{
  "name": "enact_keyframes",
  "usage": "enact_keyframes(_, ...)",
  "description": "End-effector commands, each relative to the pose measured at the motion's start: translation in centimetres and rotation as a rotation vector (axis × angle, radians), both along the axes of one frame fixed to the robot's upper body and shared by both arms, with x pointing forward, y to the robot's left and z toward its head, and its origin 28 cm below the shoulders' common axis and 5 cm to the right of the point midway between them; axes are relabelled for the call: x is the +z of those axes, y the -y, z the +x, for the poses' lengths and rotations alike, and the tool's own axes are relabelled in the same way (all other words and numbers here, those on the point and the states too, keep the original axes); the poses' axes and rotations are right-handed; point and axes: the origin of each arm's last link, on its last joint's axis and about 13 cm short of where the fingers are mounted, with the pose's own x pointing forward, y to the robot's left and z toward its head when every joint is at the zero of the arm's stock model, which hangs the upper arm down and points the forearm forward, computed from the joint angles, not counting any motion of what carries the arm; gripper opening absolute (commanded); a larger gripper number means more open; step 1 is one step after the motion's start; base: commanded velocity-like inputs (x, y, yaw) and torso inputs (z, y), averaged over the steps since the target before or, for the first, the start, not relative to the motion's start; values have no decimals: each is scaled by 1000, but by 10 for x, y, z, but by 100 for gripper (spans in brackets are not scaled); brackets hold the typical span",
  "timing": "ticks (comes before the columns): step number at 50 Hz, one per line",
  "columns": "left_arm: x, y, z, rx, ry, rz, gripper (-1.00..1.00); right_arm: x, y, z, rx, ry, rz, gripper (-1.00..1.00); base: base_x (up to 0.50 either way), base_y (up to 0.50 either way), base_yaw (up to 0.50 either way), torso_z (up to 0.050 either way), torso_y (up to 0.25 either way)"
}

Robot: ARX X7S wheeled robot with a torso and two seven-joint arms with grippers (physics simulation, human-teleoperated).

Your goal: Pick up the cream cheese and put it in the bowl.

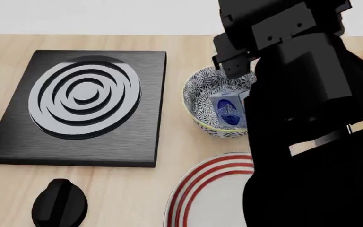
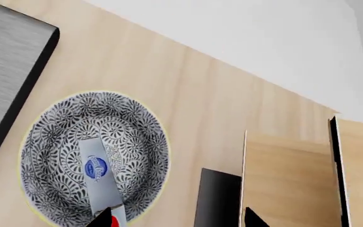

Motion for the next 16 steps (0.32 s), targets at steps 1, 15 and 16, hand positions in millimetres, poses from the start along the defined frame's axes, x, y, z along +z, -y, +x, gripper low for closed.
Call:
enact_keyframes(1,0,0,0,1,-4,-2,100,43,4,-11,9,91,15,100,0,0,0,0,0)
enact_keyframes(15,-1,0,-1,1,-16,0,100,28,25,-42,7,170,118,100,0,0,0,0,0)
enact_keyframes(16,0,0,-1,1,-17,0,100,27,26,-43,6,178,123,100,0,0,0,0,0)
